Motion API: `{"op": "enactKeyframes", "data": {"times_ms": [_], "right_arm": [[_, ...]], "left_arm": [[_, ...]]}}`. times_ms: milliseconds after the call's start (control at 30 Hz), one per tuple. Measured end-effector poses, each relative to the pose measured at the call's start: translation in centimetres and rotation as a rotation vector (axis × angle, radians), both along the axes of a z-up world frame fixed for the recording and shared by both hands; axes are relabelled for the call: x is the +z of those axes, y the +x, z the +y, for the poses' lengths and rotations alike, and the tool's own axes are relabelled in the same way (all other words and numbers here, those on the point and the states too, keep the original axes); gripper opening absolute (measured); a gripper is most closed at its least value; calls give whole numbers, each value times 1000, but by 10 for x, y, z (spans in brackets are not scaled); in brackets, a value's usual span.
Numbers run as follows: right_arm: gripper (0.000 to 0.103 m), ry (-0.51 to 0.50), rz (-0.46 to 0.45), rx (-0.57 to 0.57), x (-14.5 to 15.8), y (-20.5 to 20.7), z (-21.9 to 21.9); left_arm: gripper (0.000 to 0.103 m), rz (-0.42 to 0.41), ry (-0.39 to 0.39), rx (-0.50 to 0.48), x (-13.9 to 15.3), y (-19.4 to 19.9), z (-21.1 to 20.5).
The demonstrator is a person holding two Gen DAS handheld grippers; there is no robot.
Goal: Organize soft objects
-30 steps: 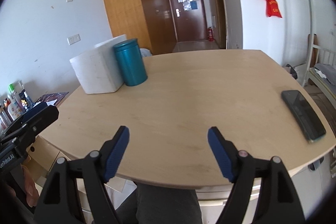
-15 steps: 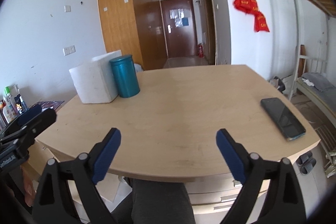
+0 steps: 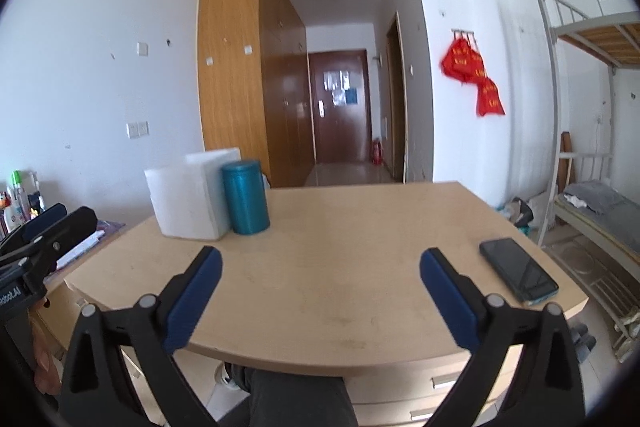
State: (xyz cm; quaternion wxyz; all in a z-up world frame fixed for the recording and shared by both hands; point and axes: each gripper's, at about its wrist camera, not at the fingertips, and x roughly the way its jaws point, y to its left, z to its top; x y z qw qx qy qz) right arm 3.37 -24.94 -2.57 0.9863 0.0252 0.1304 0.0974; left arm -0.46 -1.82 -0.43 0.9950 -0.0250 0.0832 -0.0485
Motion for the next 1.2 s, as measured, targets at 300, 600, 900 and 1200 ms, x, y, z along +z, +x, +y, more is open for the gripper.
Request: {"op": "enactKeyframes", "data": {"times_ms": [300,600,900,1200], "right_arm": [[103,30,-113,6,18,-20,4],[103,12,-179,-5,26,-29,13],[103,8,-163,-5,20,-25,17],[103,14,-155,-19,17,-25,14]], "left_arm": [[103,-116,23,51,15,-26,-3],[103,-133,50,81,16,-33,0],[103,-118,26,97,15,-28,5],[103,-123,38,103,15,-24,-1]]}}
